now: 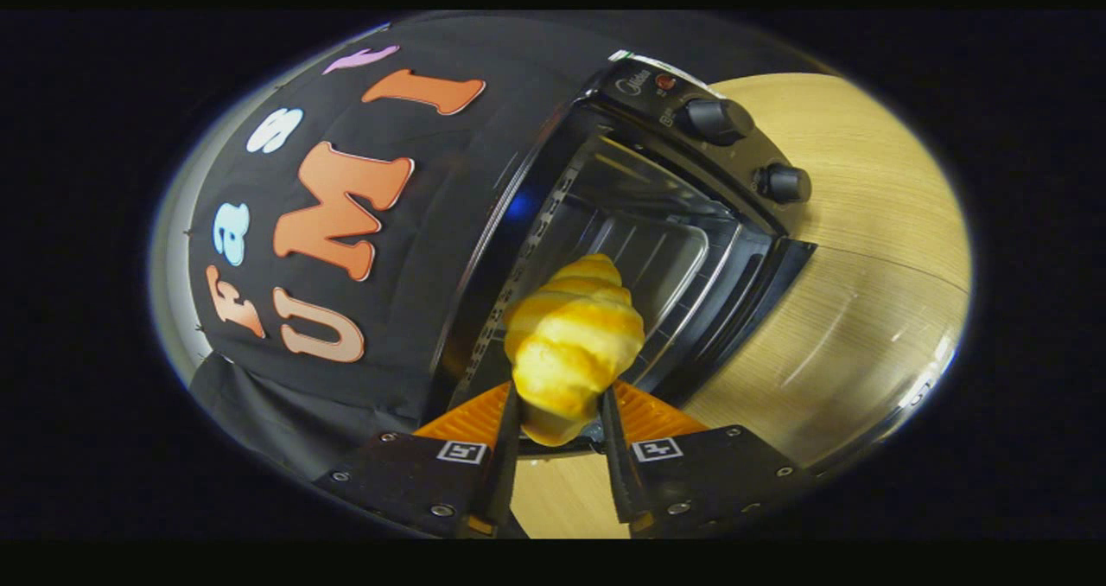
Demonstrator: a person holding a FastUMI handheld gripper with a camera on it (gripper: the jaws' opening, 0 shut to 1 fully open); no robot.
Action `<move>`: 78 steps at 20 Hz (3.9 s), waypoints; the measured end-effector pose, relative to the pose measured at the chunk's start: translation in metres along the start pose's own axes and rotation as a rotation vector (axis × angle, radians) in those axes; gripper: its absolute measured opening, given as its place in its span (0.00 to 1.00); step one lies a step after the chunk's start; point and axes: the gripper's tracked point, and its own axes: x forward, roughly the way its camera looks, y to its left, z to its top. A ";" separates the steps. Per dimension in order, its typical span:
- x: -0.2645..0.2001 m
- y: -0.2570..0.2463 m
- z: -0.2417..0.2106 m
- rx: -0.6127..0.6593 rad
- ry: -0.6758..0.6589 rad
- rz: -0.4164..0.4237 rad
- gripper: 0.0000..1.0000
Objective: Open the toaster oven, put the food inside, and close the toaster oven door.
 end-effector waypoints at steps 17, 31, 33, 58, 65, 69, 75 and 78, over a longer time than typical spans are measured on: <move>-0.001 -0.005 -0.008 0.065 -0.046 0.040 0.84; -0.137 -0.054 -0.027 -0.410 0.033 -0.096 0.98; -0.152 -0.067 -0.027 -0.516 0.045 -0.148 0.98; -0.138 -0.152 -0.036 -1.097 0.199 -0.379 0.99; -0.150 -0.122 -0.024 -1.040 0.142 -0.321 0.99; -0.154 -0.097 -0.010 -1.050 0.111 -0.294 0.99; -0.149 -0.056 0.014 -1.039 0.052 -0.237 1.00; -0.146 -0.042 0.021 -1.036 0.049 -0.221 1.00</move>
